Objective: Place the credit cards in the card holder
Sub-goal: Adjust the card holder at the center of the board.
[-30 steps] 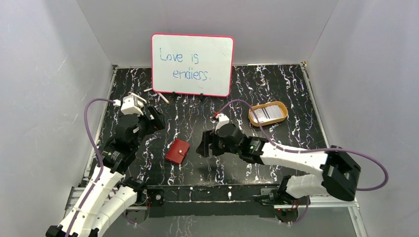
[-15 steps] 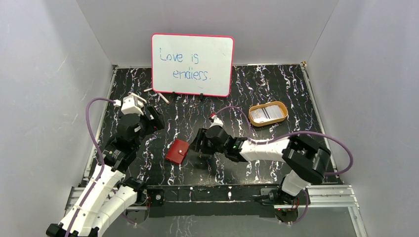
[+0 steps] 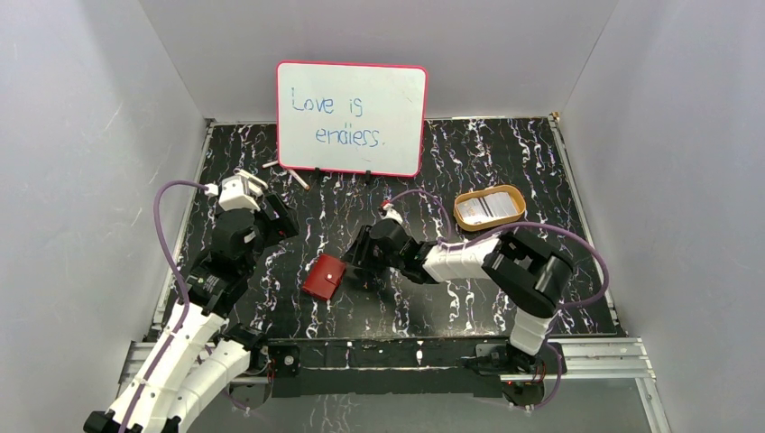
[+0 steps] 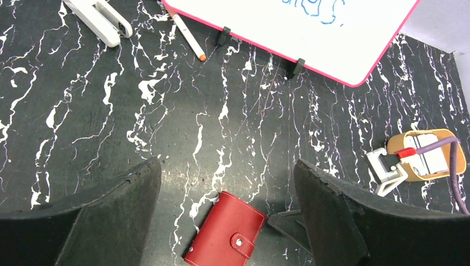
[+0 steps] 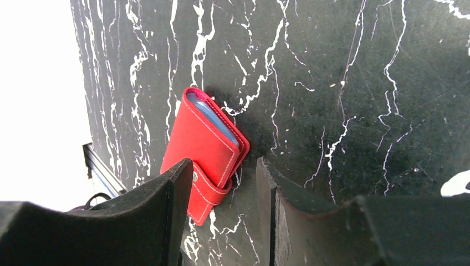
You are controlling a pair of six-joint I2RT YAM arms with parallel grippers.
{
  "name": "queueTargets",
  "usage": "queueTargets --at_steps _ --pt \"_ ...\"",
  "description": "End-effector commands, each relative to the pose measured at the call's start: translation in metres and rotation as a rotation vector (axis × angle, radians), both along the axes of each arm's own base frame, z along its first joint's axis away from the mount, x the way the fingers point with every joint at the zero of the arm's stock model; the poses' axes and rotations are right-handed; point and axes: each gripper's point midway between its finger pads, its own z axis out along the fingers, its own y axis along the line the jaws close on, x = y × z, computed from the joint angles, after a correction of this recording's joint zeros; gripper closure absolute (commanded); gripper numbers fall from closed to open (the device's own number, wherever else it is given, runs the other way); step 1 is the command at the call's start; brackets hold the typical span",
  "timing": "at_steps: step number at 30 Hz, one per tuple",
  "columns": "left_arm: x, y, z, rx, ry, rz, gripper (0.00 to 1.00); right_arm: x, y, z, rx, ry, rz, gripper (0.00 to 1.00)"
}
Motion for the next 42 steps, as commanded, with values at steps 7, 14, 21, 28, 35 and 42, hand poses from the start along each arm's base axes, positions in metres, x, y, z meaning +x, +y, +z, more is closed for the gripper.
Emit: queueTargets --at_steps 7,14,21,28,35,42 --pt "0.0 0.001 0.001 0.0 0.001 0.006 0.14 -0.004 0.028 0.013 0.121 -0.009 0.09 0.44" --pt "0.0 0.0 0.002 -0.003 -0.001 0.001 0.14 -0.013 0.03 0.004 0.157 0.036 0.114 0.45" --pt "0.0 0.0 0.001 -0.001 0.002 0.004 0.14 -0.013 0.032 0.001 0.154 0.038 0.116 0.49" --pt "0.0 0.001 0.0 0.0 0.004 0.005 0.14 -0.012 0.034 -0.007 0.156 0.053 0.107 0.57" --pt "0.0 0.001 0.001 -0.001 0.002 0.005 0.14 -0.01 0.039 -0.01 0.154 0.059 0.109 0.57" --pt "0.0 0.0 0.001 -0.001 0.004 0.005 0.14 -0.009 0.038 -0.006 0.166 0.034 0.112 0.78"
